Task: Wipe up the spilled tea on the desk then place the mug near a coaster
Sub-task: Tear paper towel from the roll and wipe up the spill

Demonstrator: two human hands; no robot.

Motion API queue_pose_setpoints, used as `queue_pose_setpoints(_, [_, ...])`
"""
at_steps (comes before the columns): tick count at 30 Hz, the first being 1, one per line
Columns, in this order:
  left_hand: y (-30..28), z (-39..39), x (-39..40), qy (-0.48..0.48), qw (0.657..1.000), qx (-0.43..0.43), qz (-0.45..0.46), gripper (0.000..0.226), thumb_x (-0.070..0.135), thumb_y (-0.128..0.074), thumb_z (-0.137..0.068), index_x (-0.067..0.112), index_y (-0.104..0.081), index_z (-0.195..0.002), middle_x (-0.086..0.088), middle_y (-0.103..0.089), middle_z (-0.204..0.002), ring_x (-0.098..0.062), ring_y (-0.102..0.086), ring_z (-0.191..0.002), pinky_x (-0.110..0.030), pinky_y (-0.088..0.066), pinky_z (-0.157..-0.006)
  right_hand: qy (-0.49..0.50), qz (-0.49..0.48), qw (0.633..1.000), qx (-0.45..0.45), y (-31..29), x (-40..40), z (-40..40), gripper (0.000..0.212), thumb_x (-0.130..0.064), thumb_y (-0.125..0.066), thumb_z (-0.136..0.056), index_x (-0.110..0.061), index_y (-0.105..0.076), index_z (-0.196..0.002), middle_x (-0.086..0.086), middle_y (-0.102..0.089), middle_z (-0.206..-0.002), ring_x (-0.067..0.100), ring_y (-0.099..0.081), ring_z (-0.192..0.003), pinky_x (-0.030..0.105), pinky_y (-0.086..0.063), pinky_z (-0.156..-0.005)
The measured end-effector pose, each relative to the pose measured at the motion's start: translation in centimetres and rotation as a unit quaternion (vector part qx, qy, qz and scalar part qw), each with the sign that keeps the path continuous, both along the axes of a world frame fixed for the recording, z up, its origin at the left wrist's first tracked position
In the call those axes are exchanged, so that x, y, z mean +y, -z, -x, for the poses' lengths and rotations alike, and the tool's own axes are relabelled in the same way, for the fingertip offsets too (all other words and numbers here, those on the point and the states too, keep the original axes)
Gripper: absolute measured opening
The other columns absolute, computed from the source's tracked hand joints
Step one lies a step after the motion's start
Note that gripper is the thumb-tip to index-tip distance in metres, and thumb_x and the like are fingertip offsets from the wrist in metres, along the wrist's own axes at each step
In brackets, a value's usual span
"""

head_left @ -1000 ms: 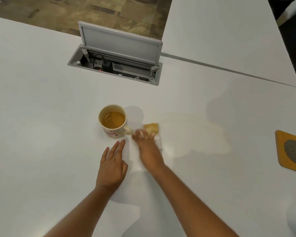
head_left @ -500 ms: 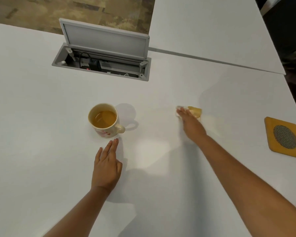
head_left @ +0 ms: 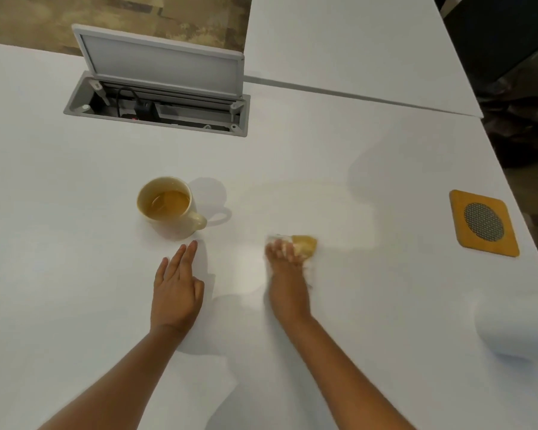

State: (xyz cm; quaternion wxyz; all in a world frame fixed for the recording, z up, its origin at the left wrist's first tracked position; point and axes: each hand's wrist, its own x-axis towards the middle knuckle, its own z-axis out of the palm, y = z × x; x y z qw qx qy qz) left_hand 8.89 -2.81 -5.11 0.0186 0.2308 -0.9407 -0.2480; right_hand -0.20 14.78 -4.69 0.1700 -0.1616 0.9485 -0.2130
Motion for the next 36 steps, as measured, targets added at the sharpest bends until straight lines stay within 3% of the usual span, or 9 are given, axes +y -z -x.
queue_pose_setpoints(3, [-0.1, 0.0, -0.1, -0.005, 1.0, 0.019, -0.018, 0.063, 0.02, -0.022, -0.079, 0.011, -0.032, -0.14, -0.011, -0.041, -0.143, -0.024, -0.034, -0.135, -0.037, -0.012, -0.116, -0.216, 0.022, 0.976, -0.023, 1.4, -3.4, -5.9, 0.066, 0.005, -0.027, -0.088, -0.02, -0.012, -0.148, 0.001, -0.004, -0.158, 0.021, 0.006, -0.146, 0.024, 0.031, -0.103])
queue_pose_setpoints(6, [0.1, -0.1, -0.2, -0.004, 1.0, 0.021, -0.019, 0.062, 0.019, -0.023, -0.079, 0.011, -0.032, -0.14, -0.011, -0.042, -0.143, -0.024, -0.035, -0.134, -0.038, -0.014, -0.117, -0.262, 0.047, 0.964, -0.018, 1.1, 1.1, -5.4, 0.061, 0.003, -0.027, -0.092, -0.024, -0.018, -0.146, -0.006, -0.005, -0.155, 0.015, 0.002, -0.144, 0.019, 0.026, -0.106])
queue_pose_setpoints(12, [0.2, 0.0, -0.1, -0.009, 0.999, 0.023, -0.026, 0.06, 0.018, -0.024, -0.081, 0.014, -0.031, -0.14, -0.01, -0.041, -0.144, -0.024, -0.034, -0.135, -0.037, -0.012, -0.117, 0.083, -0.003, 0.997, 0.006, -1.7, 14.4, 4.4, 0.053, -0.002, -0.032, -0.093, -0.025, -0.036, -0.14, -0.001, -0.029, -0.152, 0.022, -0.026, -0.14, 0.03, -0.021, -0.113])
queue_pose_setpoints(18, [0.2, -0.1, -0.2, -0.021, 0.999, 0.024, -0.038, 0.06, 0.021, -0.023, -0.081, 0.016, -0.032, -0.14, -0.01, -0.039, -0.145, -0.026, -0.033, -0.135, -0.037, -0.012, -0.117, 0.241, -0.107, 0.958, 0.114, 0.8, 13.5, -1.7, 0.058, 0.008, -0.027, -0.09, -0.004, -0.016, -0.145, 0.019, -0.017, -0.154, 0.032, -0.016, -0.144, 0.045, -0.013, -0.118])
queue_pose_setpoints(21, [0.3, -0.1, -0.2, -0.019, 0.999, 0.027, -0.038, 0.059, 0.019, -0.024, -0.082, 0.016, -0.032, -0.14, -0.01, -0.04, -0.144, -0.025, -0.033, -0.135, -0.036, -0.012, -0.117, 0.159, -0.049, 0.981, 0.097, 0.8, 6.1, -5.7, 0.056, 0.006, -0.038, -0.086, -0.001, -0.029, -0.141, 0.02, -0.029, -0.149, 0.036, -0.026, -0.14, 0.04, -0.009, -0.119])
queue_pose_setpoints(26, [0.2, -0.3, 0.0, -0.013, 0.999, 0.033, -0.037, 0.055, 0.019, -0.024, -0.086, 0.013, -0.033, -0.14, -0.011, -0.042, -0.143, -0.025, -0.034, -0.134, -0.037, -0.013, -0.116, -0.143, 0.03, 0.986, 0.075, -1.2, -2.1, -10.9, 0.05, -0.017, -0.064, -0.077, -0.014, -0.057, -0.126, 0.005, -0.057, -0.132, 0.024, -0.05, -0.126, 0.038, -0.037, -0.108])
queue_pose_setpoints(29, [0.0, -0.2, 0.0, -0.027, 0.997, 0.039, -0.054, 0.051, 0.023, -0.024, -0.09, 0.009, -0.034, -0.139, -0.014, -0.044, -0.141, -0.029, -0.038, -0.13, -0.041, -0.018, -0.115, -0.183, 0.043, 0.981, 0.053, -2.0, -1.4, -9.3, 0.044, -0.011, -0.045, -0.09, -0.017, -0.048, -0.134, 0.005, -0.05, -0.14, 0.024, -0.041, -0.133, 0.034, -0.015, -0.116])
queue_pose_setpoints(32, [-0.3, 0.0, 0.1, -0.036, 0.996, 0.045, -0.063, 0.05, 0.025, -0.025, -0.09, 0.007, -0.038, -0.136, -0.015, -0.047, -0.137, -0.031, -0.042, -0.127, -0.044, -0.022, -0.114, -0.175, 0.082, 0.979, 0.065, -2.5, 0.6, -7.5, 0.029, -0.012, -0.058, -0.081, -0.016, -0.068, -0.108, 0.001, -0.071, -0.108, 0.021, -0.068, -0.096, 0.032, -0.051, -0.093])
queue_pose_setpoints(36, [-0.4, -0.1, 0.2, -0.043, 0.995, 0.047, -0.073, 0.048, 0.024, -0.026, -0.092, 0.008, -0.04, -0.134, -0.013, -0.048, -0.137, -0.03, -0.043, -0.126, -0.042, -0.023, -0.114, -0.215, 0.1, 0.972, -0.001, -1.1, 0.7, -6.9, 0.018, -0.04, -0.053, -0.088, -0.028, -0.063, -0.097, -0.011, -0.063, -0.099, 0.005, -0.057, -0.091, 0.023, -0.045, -0.078])
